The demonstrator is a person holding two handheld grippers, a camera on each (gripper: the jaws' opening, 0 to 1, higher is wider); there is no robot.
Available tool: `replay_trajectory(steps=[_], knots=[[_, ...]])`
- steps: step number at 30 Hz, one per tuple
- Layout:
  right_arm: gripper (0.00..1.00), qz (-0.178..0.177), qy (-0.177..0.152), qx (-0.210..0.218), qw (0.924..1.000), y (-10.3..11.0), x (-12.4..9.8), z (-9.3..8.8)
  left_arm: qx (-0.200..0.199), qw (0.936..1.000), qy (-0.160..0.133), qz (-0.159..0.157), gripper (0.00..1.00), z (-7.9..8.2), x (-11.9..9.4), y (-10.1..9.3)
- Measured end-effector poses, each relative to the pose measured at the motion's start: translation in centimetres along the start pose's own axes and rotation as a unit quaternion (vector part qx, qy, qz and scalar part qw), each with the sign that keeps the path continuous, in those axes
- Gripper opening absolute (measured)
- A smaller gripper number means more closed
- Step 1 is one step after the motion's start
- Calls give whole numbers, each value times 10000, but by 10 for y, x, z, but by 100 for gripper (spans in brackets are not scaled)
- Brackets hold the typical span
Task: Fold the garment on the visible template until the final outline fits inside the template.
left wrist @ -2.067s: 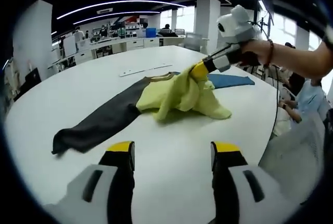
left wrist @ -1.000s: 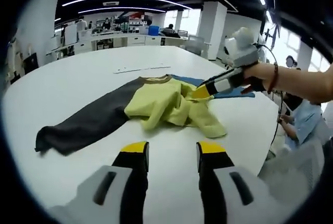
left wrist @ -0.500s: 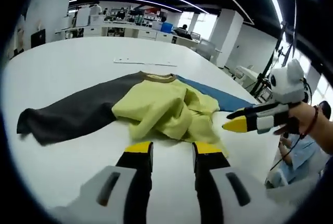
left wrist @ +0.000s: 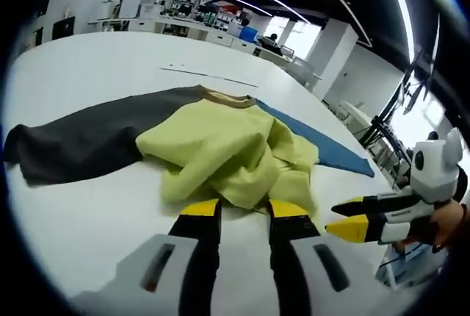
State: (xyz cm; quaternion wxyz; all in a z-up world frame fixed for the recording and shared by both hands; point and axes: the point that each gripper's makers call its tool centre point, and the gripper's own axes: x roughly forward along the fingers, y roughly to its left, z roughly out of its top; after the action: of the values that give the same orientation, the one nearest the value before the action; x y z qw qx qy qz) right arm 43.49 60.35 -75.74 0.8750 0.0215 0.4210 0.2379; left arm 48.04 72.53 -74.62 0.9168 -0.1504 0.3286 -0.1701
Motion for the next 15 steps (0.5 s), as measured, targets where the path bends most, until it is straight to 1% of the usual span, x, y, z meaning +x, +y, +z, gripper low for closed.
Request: replay_trajectory(steps=[2,6,10,11,15], knots=[[29,-34,-12,22,10000,1,1,-2,-78,10000,8,6,21,-1,4,3],[28,-136,64,97,9998,2,6,-10,-214,9997,28,-62,18,-2,11,4],[25,-236,47,194,9995,2,9,-11,-256,9996,33,-79,15,-1,16,4],[24,-265,-2,169,9995,2,10,-10,-257,9996,29,-86,14,-1,16,5],[19,-452,-9,150,9989,-1,12,-9,-258,9996,46,-128,7,0,18,5]])
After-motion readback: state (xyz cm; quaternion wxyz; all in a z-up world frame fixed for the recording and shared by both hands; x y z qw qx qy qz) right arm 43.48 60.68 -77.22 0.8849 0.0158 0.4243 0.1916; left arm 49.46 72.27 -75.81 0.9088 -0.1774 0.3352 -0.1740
